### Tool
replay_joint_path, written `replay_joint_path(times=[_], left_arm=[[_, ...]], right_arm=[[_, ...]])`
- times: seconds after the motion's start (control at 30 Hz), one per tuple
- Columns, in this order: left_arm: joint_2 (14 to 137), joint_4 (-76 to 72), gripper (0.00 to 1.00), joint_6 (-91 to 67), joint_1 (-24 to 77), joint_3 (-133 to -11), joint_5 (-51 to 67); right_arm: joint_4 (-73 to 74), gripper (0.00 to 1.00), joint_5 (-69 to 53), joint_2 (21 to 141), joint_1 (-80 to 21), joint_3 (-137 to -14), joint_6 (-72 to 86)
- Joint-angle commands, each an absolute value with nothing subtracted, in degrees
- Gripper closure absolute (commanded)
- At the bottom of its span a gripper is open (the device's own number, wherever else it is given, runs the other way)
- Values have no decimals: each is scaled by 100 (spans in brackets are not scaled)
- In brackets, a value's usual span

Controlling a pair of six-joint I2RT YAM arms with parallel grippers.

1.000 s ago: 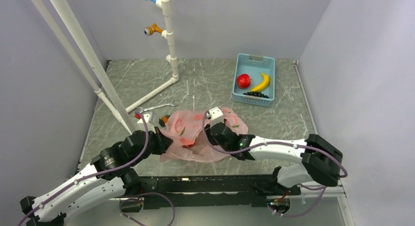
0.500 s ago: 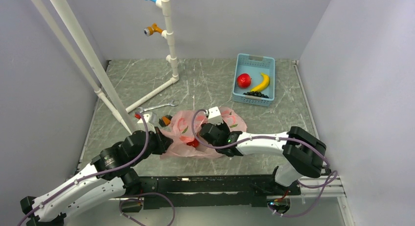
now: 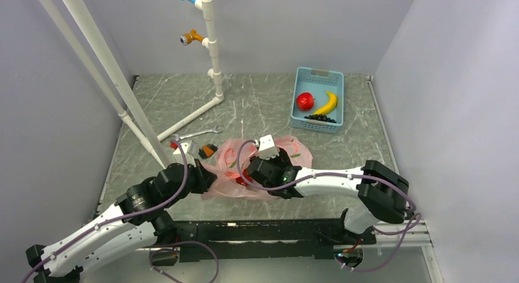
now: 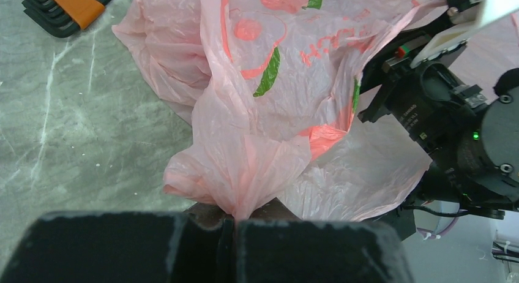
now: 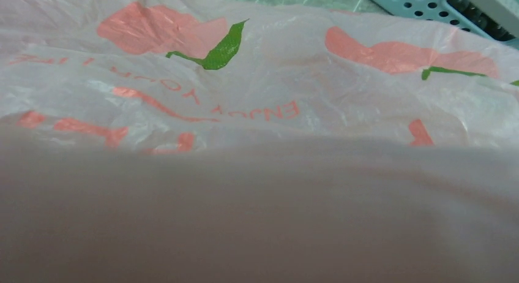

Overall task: Take the fake fruits out of the plastic bag
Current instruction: Take out the fake fruit from the plastic bag.

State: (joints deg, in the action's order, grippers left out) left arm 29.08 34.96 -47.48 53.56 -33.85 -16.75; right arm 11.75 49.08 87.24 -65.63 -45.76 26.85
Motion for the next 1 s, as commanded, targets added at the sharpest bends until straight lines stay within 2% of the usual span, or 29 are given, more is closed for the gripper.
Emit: replay_joint_path(times=[0.0, 0.3, 0.33, 0.4, 0.47, 0.73, 0.9, 0.97], left_arm=[[2877, 3361, 100, -4698, 5347, -3379, -1631], [2656, 3454, 100, -4733, 5344, -3320, -1707], [2650, 3454, 100, -4729, 5347, -3326, -1705], [2662, 3454, 100, -4729, 5345, -3331, -1680], [2670, 3441, 100, -4724, 5346, -3331, -1688], [2779, 3362, 100, -4694, 5346, -3365, -1658], [2802, 3305, 100, -4685, 5344, -3357, -1641], [2840, 3298, 100, -4673, 5344, -3370, -1630]], right_arm=[[1621, 22, 5479, 8492, -6601, -4847, 2976], [2390, 24, 5659, 8821, -6589, -4737, 3912], [2497, 22, 5754, 8886, -6583, -4780, 4027], [2720, 12, 5861, 9033, -6586, -4875, 4255], [2837, 10, 5909, 9160, -6585, -4914, 4397], [2197, 13, 5469, 9236, -6356, -4619, 4234], [1622, 22, 5181, 9226, -6268, -4572, 3656], [1472, 20, 4934, 9241, -6126, -4527, 3563]])
